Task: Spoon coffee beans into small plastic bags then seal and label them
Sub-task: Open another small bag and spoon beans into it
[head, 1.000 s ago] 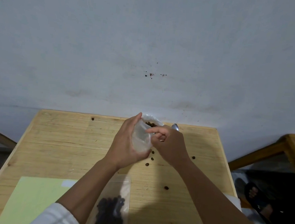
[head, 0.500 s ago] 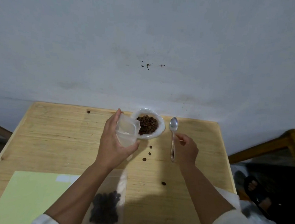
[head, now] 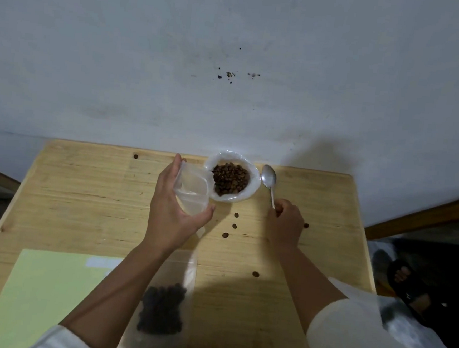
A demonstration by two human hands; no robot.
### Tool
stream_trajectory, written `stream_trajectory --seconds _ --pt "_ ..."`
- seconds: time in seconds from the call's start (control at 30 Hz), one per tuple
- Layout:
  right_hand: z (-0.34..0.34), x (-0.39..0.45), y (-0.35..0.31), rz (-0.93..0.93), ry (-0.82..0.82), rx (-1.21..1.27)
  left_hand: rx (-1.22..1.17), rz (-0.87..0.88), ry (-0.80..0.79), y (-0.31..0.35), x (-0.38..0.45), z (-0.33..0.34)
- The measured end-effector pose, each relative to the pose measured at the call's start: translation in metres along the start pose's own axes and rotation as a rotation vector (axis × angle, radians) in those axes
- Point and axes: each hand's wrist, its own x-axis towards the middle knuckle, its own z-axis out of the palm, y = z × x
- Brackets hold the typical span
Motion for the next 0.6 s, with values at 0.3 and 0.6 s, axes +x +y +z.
stream_trajectory --seconds 0.3,0.6 --pt "-0.036 -0.013 -0.027 0.056 0.048 0.297 0.035 -0.027 0.014 -0.010 0.000 0.000" --pt "-0.047 -0.045 -0.050 -0.305 -0.184 0.443 0.156 0.040 -0.091 -0.025 0.002 -0.005"
